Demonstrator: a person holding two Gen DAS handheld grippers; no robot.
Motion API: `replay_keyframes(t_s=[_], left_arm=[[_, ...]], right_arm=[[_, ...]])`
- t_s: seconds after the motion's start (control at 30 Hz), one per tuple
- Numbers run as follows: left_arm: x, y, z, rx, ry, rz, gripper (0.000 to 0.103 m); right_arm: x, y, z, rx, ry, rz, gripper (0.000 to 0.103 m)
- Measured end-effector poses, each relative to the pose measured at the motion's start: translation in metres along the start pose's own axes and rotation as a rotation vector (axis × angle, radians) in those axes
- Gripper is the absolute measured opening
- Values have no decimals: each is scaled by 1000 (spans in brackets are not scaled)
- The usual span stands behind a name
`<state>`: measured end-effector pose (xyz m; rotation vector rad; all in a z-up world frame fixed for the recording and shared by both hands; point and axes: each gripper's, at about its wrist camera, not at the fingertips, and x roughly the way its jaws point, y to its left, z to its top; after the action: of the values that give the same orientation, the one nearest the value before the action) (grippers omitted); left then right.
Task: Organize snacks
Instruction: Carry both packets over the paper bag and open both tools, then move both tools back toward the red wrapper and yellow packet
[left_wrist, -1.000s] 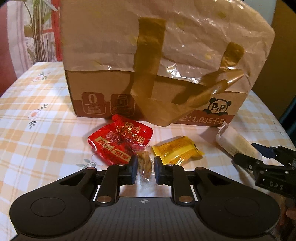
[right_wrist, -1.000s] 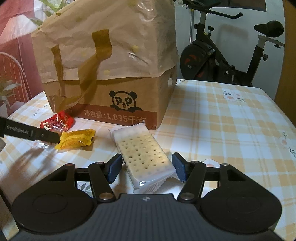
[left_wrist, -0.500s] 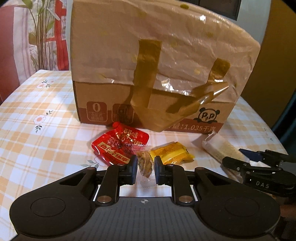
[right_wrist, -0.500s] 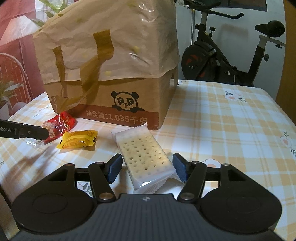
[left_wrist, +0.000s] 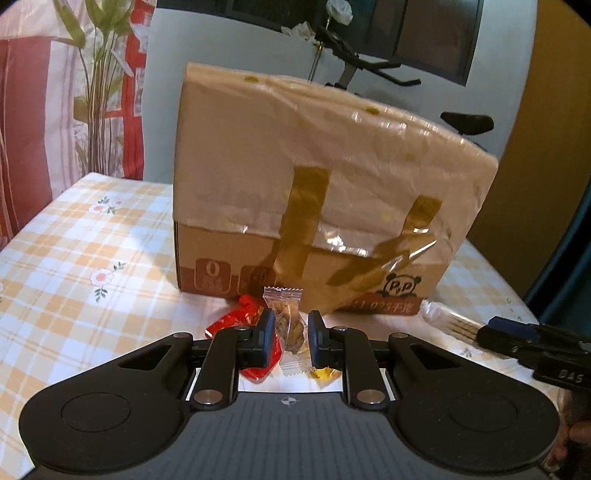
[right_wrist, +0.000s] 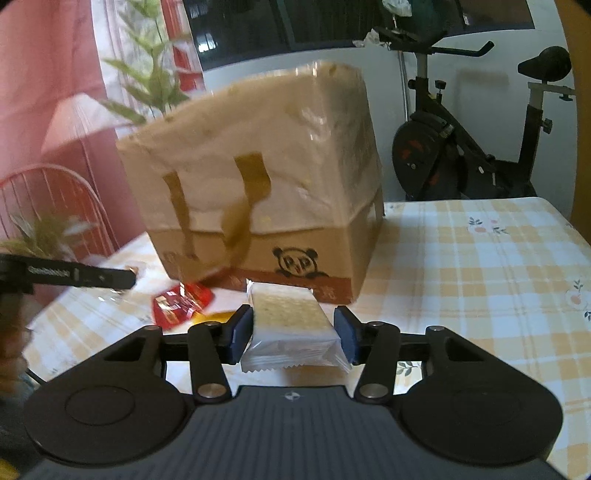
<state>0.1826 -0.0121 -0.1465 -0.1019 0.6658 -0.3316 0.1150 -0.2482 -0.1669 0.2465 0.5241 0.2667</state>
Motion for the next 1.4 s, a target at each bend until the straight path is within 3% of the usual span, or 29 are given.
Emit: replay_keyframes(t_s=[0.33, 0.6, 0.77, 0.83, 0.93, 1.03, 1.1, 1.17, 1.2, 1.27, 1.4], left_arm=[[-41, -13, 41, 45, -179, -82, 20], [-44, -24, 87, 84, -243, -124, 20], [-25, -24, 131, 68, -280, -136, 20], [-5, -25, 152, 40, -264, -147, 20], [30, -34, 173, 46, -218, -122, 20], [64, -43, 184, 92, -116, -117, 22], [79, -43, 185, 129, -67, -95, 33], [79, -36, 182, 143, -75, -52, 43], [74, -30, 180, 136, -90, -54, 43], [65, -14, 174, 97, -98, -89, 43], [23, 14, 151, 28, -117, -172, 43]], right_arm=[[-47, 21, 53, -47, -194, 88, 51], [-62, 34, 105, -94, -355, 118, 51], [-26, 34, 141, -144, -347, 91, 51], [-3, 36, 153, -190, -347, 42, 51], [37, 41, 164, -279, -313, -34, 51], [72, 38, 170, -234, -235, -76, 51], [86, 39, 171, -206, -185, -117, 54], [87, 40, 169, -203, -175, -113, 54], [84, 40, 168, -206, -178, -102, 57], [74, 36, 165, -207, -192, -87, 63], [45, 29, 155, -166, -225, -64, 63]])
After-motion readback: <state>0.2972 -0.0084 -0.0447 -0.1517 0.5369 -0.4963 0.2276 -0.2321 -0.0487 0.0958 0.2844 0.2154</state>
